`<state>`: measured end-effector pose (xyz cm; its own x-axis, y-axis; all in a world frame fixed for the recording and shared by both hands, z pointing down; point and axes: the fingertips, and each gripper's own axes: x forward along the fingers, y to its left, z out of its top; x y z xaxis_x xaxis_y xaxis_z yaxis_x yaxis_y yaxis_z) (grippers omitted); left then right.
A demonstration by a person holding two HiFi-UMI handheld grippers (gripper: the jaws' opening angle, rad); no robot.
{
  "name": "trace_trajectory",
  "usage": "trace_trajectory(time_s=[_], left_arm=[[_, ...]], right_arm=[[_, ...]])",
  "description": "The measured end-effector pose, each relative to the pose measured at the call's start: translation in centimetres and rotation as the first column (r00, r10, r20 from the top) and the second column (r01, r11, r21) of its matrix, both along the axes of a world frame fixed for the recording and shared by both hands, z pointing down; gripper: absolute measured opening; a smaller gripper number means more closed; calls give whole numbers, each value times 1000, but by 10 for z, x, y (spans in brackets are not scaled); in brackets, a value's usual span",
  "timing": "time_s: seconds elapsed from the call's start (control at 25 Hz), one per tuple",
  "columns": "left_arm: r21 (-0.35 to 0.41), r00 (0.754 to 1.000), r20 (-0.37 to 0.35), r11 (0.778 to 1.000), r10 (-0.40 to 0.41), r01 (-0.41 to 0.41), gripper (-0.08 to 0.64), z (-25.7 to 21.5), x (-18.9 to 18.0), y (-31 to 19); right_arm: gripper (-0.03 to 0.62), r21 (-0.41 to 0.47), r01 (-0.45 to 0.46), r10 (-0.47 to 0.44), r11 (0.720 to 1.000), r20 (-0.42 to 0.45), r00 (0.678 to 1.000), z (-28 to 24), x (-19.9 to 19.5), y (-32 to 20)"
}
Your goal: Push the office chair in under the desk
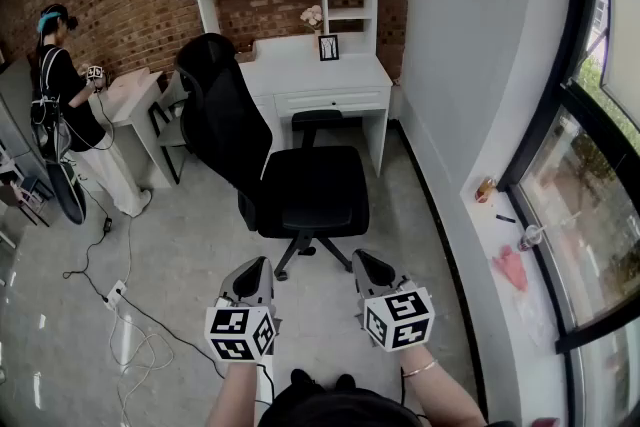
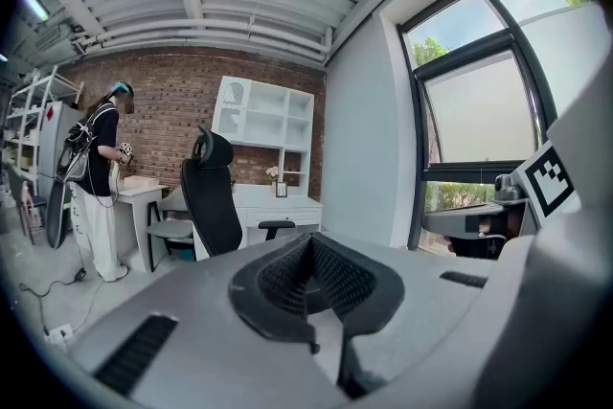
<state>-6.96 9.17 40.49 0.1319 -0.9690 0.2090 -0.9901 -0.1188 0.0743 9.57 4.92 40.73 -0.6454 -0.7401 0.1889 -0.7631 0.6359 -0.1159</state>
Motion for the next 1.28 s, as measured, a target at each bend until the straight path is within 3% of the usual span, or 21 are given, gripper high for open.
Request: trace_trajectory(time_s=[0.64,0.92,1.08,1.28], left_arm=[[-23,1000,-11,1000,-12,11,9,7,23,-6],[-101,999,-28,994,-46,43,35,39,-5,-21],[-149,997,-47,988,-55,48,92,63,-21,-49],[-196,994,-87,980,-61,43,141,92,-41,-99]], right_arm=[[5,-19,-2,4,1000,74,997,2,28,-1],[8,-115,-9,25,993,135,991,28,26,-23],[92,-190,-11,38,982,143,989,50,22,-52],[116,-252,-19,48,968,109,993,78,6,-101]])
